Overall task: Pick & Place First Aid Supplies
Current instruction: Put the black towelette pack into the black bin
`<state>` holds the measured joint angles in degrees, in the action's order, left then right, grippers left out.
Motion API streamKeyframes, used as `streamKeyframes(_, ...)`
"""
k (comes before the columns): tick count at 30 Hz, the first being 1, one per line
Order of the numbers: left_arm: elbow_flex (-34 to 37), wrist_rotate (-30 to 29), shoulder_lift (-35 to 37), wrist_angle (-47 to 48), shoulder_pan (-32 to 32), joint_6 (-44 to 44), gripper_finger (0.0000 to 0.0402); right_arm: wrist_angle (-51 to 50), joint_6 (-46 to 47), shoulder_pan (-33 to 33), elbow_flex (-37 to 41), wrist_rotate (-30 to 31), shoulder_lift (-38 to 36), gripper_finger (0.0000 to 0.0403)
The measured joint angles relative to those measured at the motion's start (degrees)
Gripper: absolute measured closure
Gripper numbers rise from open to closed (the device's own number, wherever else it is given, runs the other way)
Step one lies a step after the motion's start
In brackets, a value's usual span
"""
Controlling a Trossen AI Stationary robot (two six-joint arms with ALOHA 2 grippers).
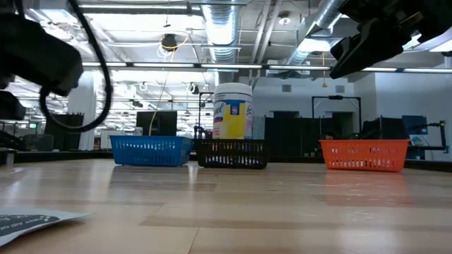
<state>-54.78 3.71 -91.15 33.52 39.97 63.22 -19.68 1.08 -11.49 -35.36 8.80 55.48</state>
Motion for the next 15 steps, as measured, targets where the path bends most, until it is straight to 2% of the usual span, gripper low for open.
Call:
streamKeyframes(5, -0.1, -6.0, -2.1, 0.1, 1.9, -1.5, 0.0262, 0.0, 0.0, 0.0, 0.0, 0.0, 0.0, 0.0313)
streamKeyframes(7, -0.2, -5.5, -2.5, 0.3, 1.4, -1.6, 0.027, 0.0, 0.0, 0.0, 0.0, 0.0, 0.0, 0.0313)
streamKeyframes(15, 0.0, -5.1, -2.4, 0.1, -1.0, -1.6, 0.0388, 0.0, 0.0, 0.0, 0.0, 0.0, 0.0, 0.0313)
